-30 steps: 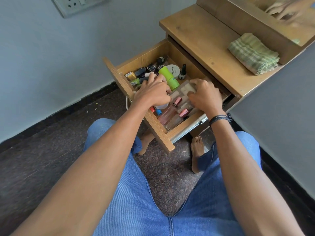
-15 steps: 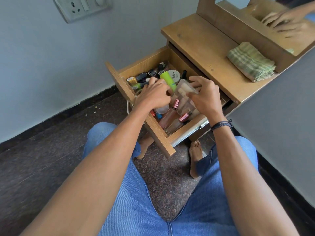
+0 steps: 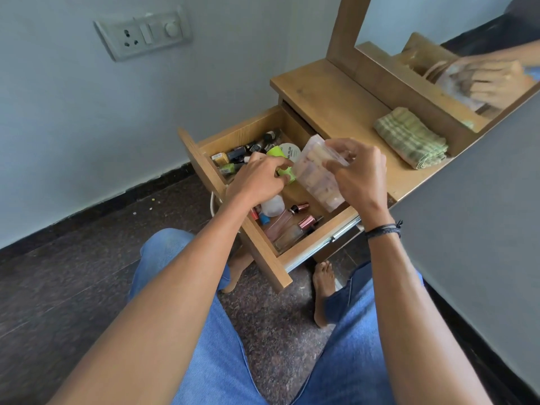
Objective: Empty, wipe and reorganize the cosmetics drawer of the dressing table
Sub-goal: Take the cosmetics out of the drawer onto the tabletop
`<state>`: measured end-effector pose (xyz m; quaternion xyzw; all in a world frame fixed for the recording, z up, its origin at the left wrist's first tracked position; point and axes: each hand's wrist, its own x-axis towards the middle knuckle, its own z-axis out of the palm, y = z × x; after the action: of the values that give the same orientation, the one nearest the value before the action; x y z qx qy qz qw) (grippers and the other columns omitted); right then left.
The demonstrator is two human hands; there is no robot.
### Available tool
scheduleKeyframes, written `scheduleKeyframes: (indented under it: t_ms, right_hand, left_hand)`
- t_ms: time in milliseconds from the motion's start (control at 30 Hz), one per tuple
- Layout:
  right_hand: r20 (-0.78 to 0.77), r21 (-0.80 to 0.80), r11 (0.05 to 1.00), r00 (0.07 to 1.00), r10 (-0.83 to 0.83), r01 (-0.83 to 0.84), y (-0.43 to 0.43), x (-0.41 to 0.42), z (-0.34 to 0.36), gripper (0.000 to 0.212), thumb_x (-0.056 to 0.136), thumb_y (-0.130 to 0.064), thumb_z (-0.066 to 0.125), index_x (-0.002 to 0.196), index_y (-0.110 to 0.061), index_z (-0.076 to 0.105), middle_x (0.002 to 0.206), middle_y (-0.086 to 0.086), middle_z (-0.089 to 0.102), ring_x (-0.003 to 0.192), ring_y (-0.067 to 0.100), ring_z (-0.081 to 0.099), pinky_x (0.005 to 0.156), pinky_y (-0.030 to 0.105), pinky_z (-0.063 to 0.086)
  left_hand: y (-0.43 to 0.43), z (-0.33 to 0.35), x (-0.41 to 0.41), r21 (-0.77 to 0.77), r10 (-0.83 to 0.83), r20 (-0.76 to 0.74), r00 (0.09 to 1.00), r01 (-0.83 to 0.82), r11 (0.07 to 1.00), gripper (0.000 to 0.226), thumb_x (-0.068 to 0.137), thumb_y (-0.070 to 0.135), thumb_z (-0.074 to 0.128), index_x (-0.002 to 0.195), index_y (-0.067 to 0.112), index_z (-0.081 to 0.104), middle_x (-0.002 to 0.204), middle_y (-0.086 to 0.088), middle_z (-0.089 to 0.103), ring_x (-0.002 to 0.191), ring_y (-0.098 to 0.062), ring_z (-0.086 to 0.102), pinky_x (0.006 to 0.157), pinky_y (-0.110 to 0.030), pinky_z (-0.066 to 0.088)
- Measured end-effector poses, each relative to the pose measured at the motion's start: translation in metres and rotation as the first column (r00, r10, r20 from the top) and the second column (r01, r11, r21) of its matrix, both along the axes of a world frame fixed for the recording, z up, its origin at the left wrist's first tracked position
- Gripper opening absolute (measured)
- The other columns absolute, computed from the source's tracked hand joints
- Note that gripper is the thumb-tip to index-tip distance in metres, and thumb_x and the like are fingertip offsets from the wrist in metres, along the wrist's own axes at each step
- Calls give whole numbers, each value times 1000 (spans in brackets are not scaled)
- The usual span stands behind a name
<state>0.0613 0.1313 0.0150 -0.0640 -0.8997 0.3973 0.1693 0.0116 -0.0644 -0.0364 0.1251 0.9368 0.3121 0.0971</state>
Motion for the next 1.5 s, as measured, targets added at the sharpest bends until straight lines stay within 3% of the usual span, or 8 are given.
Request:
scheduleKeyframes:
  t_ms: [133,367,567,700,933,1067,1233,1500]
  right_hand:
    - [-20,-26,999,999,43,-44,9,-19,16,31,83,-14,81,113,-21,77,106,-13,72,83,-6,59,68,14,46]
    - [81,-388,913,983,167,-123,34,-67,33,25,76,-6,81,98,-17,79,96,0,79,85,17,76,70,34,62]
    - [97,-578,812,981,168,-82,52,-95,17,30,74,-12,87,103,-11,78,101,9,78,91,28,76,83,44,63]
    - [46,-618,780,987,152,-92,54,-103,6,29,78,-12,86,105,-6,77,99,12,79,93,30,76,86,46,62]
    - [17,-334,942,999,-30,34,50,-127,-7,15,85,-29,78,99,-24,80,85,-16,76,84,-3,72,80,28,62]
    - [21,-228,970,997,-79,82,47,-133,-7,28,88,-33,72,112,-21,78,91,-22,72,86,-13,66,83,19,58]
    - [-26,-196,980,999,-44,38,49,-133,-10,31,89,-35,69,116,-21,76,129,-8,65,117,8,60,100,28,49]
    - [-46,-155,985,995,-87,79,49,-135,-11,23,90,-23,62,104,-20,80,126,-6,60,120,13,55,104,34,45]
  left_hand:
    - [1,0,-2,64,19,-7,1000,-19,998,50,96,38,59,142,48,43,144,-4,46,105,-18,65,82,-34,54]
    - [-2,7,-5,221,37,2,999,-37,975,66,98,34,54,152,51,20,146,12,50,134,-20,46,101,-49,45]
    - [3,14,-8,480,55,69,996,-81,873,66,100,14,54,158,31,25,150,21,45,118,17,44,101,-18,39]
    - [18,15,-11,546,80,83,993,-112,831,70,95,14,64,156,29,31,154,13,43,139,-4,40,116,-36,35]
    - [44,12,-33,542,172,28,985,-160,825,81,88,27,74,155,37,30,150,11,48,132,-2,46,105,-29,39]
    - [52,8,-51,536,189,-2,982,-158,829,78,89,28,73,155,35,33,112,25,56,83,24,52,77,-2,43]
    - [62,6,-66,525,190,3,982,-164,835,81,88,38,73,154,46,25,148,2,37,140,-12,35,108,-30,29]
    - [72,11,-91,299,124,-314,941,-26,954,65,88,52,67,147,43,43,161,18,27,145,-17,20,118,-50,24]
